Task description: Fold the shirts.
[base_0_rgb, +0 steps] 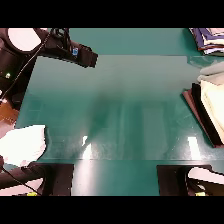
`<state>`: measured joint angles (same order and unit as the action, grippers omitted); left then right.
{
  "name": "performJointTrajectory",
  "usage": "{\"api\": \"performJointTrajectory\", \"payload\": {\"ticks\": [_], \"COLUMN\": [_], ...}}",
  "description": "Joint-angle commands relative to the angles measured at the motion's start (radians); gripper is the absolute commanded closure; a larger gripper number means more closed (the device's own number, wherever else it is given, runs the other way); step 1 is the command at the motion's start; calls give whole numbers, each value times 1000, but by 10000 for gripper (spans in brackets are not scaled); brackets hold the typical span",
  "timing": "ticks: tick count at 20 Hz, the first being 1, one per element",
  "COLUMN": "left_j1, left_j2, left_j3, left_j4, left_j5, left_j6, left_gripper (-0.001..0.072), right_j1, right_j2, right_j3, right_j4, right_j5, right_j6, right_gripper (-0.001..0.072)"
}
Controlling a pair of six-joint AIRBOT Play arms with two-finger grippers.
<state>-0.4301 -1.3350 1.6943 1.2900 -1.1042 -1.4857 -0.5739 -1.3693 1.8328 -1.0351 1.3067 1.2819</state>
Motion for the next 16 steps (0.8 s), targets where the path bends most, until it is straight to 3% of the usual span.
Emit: {"api": "performJointTrajectory", "payload": {"ticks": [1, 5, 9, 10, 11, 12, 14, 16], "left_j1": [0, 0, 0, 0, 0, 0, 0, 0], "left_j2": [-1, -1, -1, -1, -1, -1, -1, -1], "left_j3": [0, 0, 0, 0, 0, 0, 0, 0], "left_j4": [0, 0, 0, 0, 0, 0, 0, 0], "left_j5": [-23, -27, -38, -41, -41, -41, -43, -44], "left_j6": [1, 1, 2, 2, 2, 2, 2, 2], "left_gripper": [680, 681, 681, 680, 681, 681, 680, 681], "right_j1": [-2, -18, -150, -187, -223, -249, -278, -280], "right_j2": [85, 230, 340, 361, 378, 392, 409, 410], "right_j3": [-124, -349, -526, -560, -596, -622, -654, -649], "right_j4": [-185, -376, -398, -398, -397, -398, -397, -371], "right_j5": [63, 76, 97, 96, 88, 80, 65, 61], "right_j6": [1, 1, 5, 5, 5, 4, 4, 4], "right_gripper": [696, 695, 673, 532, 336, 218, 131, 126]}}
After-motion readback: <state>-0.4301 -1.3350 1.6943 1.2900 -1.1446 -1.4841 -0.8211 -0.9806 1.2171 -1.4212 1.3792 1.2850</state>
